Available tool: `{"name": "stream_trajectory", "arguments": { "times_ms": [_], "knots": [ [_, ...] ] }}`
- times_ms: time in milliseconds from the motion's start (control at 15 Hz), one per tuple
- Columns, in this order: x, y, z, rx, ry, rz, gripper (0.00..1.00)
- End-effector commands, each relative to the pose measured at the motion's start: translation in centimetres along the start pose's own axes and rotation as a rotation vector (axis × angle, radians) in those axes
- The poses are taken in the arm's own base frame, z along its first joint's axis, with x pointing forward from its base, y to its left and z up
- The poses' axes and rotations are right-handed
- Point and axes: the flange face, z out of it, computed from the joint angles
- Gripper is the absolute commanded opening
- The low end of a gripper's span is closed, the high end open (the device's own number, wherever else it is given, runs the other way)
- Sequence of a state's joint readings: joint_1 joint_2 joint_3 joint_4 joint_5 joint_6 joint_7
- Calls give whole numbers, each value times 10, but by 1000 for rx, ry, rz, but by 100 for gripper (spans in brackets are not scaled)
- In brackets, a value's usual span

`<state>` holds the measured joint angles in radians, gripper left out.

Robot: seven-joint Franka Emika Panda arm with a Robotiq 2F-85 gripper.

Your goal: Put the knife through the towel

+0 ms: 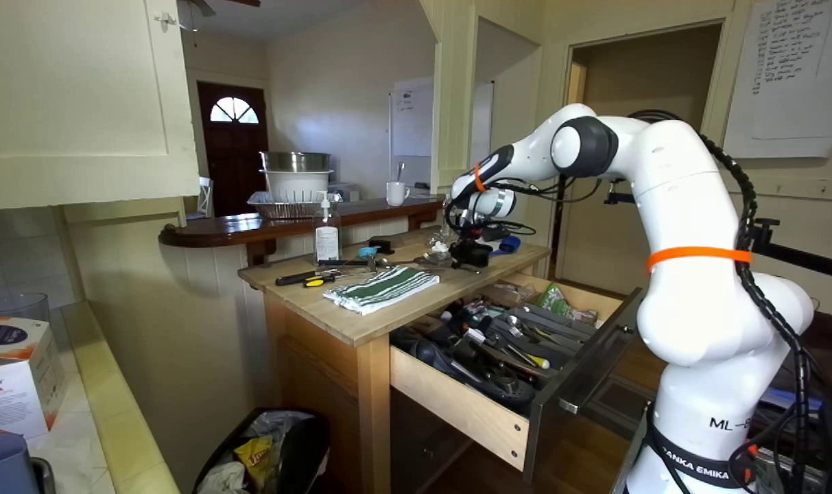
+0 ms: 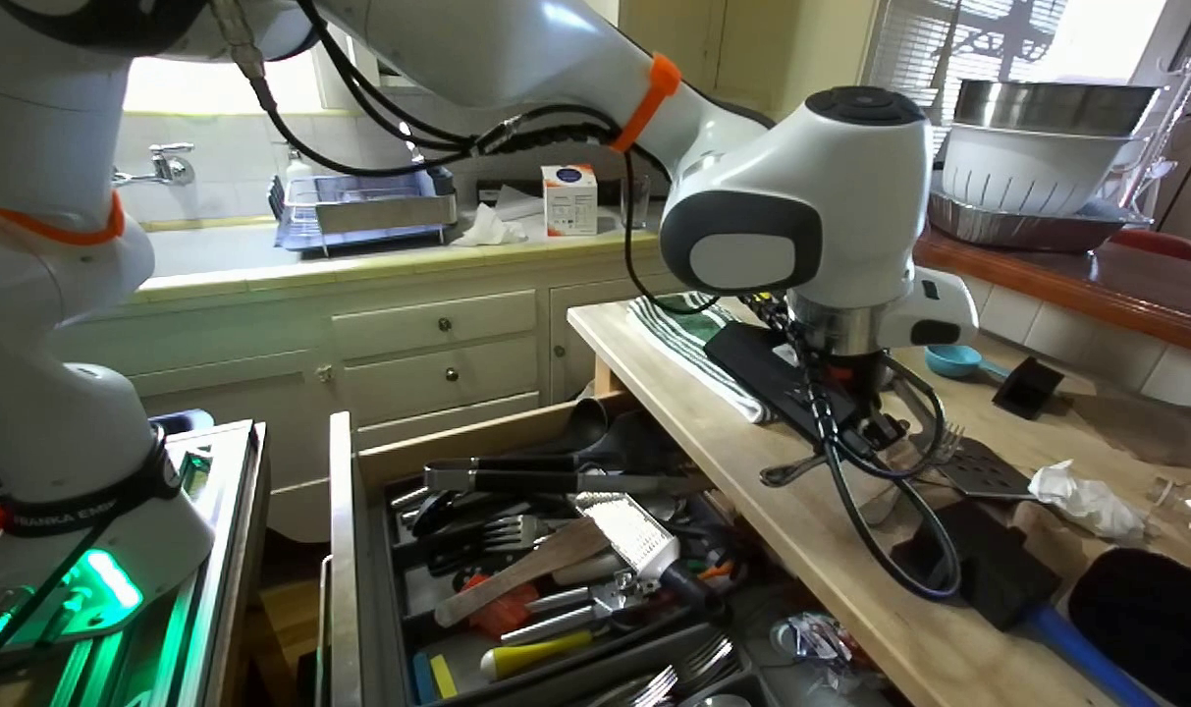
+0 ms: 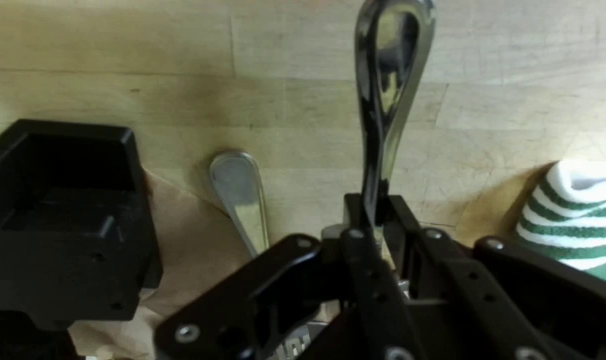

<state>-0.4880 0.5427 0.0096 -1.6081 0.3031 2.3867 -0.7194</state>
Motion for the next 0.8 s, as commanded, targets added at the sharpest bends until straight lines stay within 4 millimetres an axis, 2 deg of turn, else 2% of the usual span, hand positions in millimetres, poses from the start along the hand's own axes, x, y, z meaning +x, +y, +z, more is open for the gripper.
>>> {"name": "stream_trajectory", "arguments": {
  "times_ms": [0,400,733],
  "knots": [
    [-5,-15,-27,14,-22,-6,4],
    [-20,-46,-58,80,-46,-130,4],
    [-59,-55,-81,123,-82,-210,4]
  ]
}}
